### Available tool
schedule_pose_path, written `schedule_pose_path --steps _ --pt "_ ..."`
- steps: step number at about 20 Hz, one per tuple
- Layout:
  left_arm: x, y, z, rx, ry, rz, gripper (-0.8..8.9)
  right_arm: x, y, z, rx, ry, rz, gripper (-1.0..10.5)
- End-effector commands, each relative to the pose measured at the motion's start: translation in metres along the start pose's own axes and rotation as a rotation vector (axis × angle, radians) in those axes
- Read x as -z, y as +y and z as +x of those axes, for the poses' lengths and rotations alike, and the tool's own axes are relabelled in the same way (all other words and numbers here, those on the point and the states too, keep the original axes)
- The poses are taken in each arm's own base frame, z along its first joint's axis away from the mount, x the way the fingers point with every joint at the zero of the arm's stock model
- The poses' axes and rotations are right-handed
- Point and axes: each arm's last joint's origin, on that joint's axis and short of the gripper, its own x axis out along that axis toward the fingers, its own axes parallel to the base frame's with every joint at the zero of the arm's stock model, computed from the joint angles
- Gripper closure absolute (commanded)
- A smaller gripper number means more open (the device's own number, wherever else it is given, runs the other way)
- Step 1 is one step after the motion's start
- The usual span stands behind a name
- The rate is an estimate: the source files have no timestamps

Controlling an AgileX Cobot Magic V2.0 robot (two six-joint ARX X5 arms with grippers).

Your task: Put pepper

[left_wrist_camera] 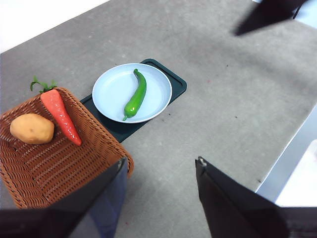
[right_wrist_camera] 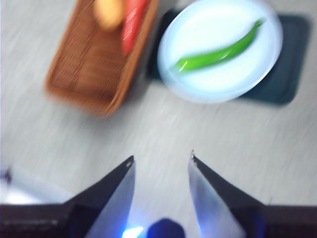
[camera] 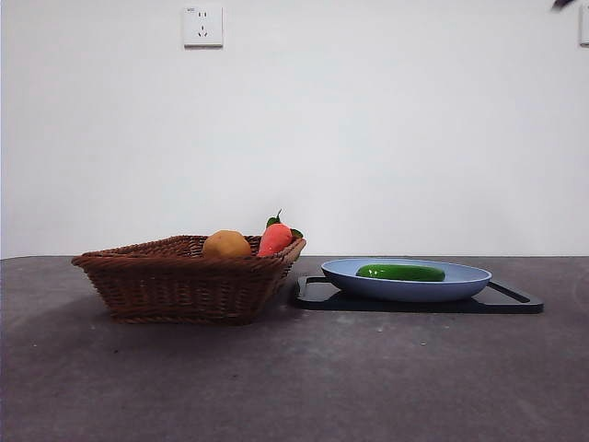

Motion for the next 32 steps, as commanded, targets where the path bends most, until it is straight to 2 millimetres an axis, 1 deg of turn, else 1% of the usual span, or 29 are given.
schedule_pose_path --steps 1,3,5,6,8,9,10,13,15,27,28,30,32 --pt "-0.004 -0.002 -0.002 0.007 -0.014 0.021 5.68 0.012 0.014 -0.016 -0.026 0.011 -0.052 7.5" --pt "-0.004 -0.002 -0.002 0.007 -0.014 0.021 5.69 0.025 0.021 -0.026 -0.043 0.045 -0.067 7.5" --pt "-0.003 -0.002 -0.002 0.008 -0.011 0.021 5.73 0.035 0.026 -0.031 -0.056 0.094 -0.078 7.7" --pt "-0.003 -0.002 -0.002 0.009 -0.007 0.022 6.05 0.037 0.028 -0.032 -0.064 0.103 -0.091 8.2" --pt "-0.002 -0.002 -0.002 0.009 0.005 0.023 7.31 0.040 0.031 -0.034 -0.080 0.099 -0.132 9.3" --pt "-0.001 -0.002 -0.002 0.008 0.011 0.024 7.94 0.040 0.032 -0.034 -0.085 0.101 -0.150 9.4" --pt "-0.001 -0.001 -0.002 0.008 0.015 0.024 8.06 0.040 0.033 -0.034 -0.086 0.102 -0.153 9.4" --pt "-0.001 -0.001 -0.002 0.007 0.015 0.025 8.07 0.039 0.033 -0.033 -0.086 0.094 -0.149 9.4" --pt "-0.001 -0.001 -0.002 0.007 0.014 0.025 8.05 0.039 0.033 -0.033 -0.085 0.095 -0.116 9.4" --pt "-0.002 -0.001 -0.002 0.001 -0.002 0.038 8.05 0.039 0.032 -0.034 -0.082 0.094 -0.115 9.4" --pt "-0.002 0.001 -0.003 -0.040 -0.006 0.056 8.05 0.039 0.032 -0.034 -0.082 0.094 -0.115 9.4" --pt "-0.006 0.012 -0.009 -0.183 -0.071 0.038 8.05 0.039 0.032 -0.034 -0.082 0.095 -0.115 9.4" --pt "-0.012 0.029 -0.025 -0.299 -0.176 0.034 8.05 0.039 0.032 -0.034 -0.082 0.095 -0.115 9.4"
